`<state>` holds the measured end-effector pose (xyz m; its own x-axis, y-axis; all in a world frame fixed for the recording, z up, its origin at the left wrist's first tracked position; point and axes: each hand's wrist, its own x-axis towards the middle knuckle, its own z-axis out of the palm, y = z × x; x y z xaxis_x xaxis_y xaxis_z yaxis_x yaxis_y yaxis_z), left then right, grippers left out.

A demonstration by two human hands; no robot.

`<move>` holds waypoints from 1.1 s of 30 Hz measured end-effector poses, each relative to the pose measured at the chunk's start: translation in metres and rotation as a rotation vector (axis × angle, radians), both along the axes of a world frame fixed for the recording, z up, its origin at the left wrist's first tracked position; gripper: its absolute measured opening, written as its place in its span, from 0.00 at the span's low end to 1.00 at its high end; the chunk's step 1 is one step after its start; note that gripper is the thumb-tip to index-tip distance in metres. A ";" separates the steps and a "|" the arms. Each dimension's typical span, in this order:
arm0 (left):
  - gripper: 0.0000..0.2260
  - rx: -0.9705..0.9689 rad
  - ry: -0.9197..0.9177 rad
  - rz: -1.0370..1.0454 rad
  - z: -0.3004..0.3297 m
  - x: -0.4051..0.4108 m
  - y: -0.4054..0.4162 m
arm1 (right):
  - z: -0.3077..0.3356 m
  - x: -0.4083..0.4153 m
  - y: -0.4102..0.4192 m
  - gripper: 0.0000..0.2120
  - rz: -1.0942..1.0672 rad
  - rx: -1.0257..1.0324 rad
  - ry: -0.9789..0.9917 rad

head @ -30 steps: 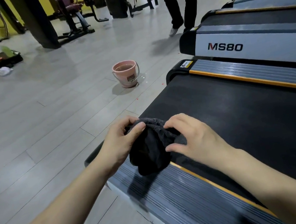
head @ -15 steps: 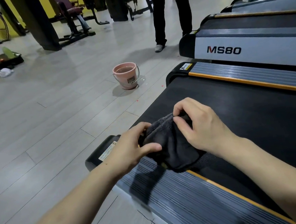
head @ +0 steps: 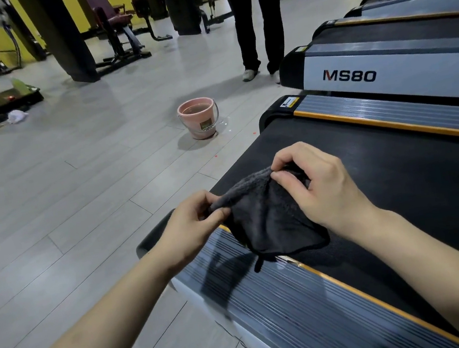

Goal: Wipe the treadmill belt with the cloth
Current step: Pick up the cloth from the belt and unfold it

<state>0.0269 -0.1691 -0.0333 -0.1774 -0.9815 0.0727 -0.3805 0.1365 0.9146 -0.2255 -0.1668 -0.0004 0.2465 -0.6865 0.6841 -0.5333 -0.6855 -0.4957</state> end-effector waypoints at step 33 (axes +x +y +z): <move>0.04 -0.223 -0.250 -0.080 0.036 -0.004 0.002 | -0.015 -0.032 0.001 0.11 -0.052 0.386 0.060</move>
